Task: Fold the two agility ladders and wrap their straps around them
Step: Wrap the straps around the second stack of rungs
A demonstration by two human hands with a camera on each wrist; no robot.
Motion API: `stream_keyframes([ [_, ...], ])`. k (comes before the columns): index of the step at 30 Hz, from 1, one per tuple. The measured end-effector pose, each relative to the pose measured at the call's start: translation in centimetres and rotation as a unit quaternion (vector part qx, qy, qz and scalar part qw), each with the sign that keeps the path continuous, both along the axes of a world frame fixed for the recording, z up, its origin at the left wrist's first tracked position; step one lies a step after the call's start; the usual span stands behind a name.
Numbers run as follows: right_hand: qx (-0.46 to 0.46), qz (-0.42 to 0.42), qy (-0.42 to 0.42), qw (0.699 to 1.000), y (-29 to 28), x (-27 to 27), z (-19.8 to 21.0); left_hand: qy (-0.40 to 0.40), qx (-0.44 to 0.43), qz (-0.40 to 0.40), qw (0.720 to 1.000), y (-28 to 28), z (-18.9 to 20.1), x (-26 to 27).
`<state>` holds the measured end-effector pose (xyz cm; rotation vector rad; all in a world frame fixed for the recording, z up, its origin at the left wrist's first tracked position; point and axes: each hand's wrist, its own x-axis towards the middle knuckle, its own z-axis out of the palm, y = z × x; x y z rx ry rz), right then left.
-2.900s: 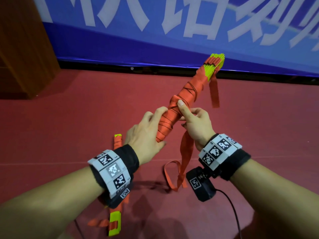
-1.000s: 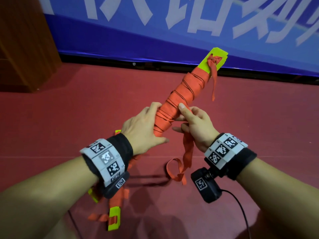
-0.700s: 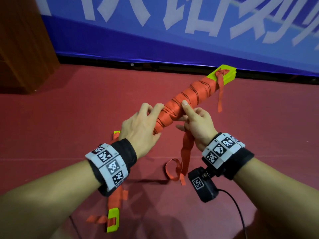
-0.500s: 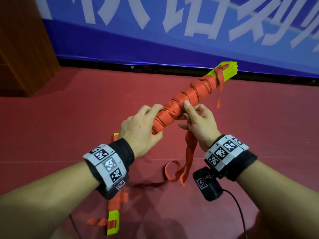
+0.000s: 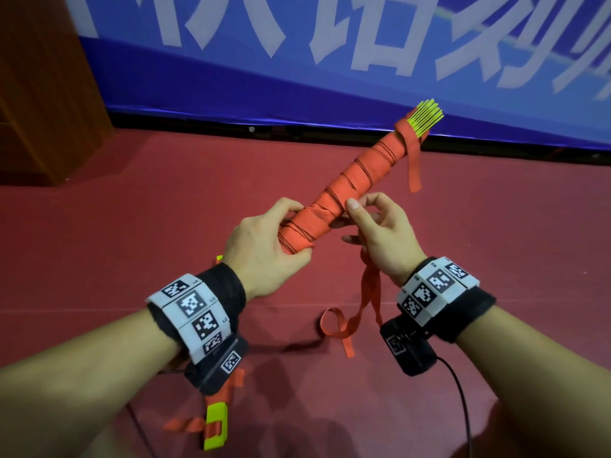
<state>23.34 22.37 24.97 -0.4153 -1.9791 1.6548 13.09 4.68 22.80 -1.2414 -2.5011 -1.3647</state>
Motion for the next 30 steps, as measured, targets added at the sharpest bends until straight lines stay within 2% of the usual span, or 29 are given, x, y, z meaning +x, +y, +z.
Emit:
stream_keyframes([
  [8, 0.014, 0.014, 0.007, 1.000, -0.2, 0.2, 0.5, -0.125, 0.052, -0.018, 0.991, 0.0, 0.6, 0.1],
  [14, -0.005, -0.015, 0.003, 1.000, -0.4, 0.2, 0.7, -0.196, 0.081, -0.047, 0.976, 0.0, 1.1, 0.7],
  [20, -0.039, -0.025, -0.030, 0.998, -0.1, 0.1, 0.9, -0.246, 0.092, -0.081, 0.962, 0.0, 1.4, 0.6],
  [25, -0.054, 0.014, -0.029, 0.998, -0.3, 0.1, 0.9, -0.295, 0.094, -0.120, 0.943, 0.0, 1.2, 0.5],
  [30, -0.094, 0.004, -0.028, 0.995, -0.4, -0.4, 0.6, -0.301, 0.067, -0.115, 0.944, 0.2, 1.2, -0.1],
])
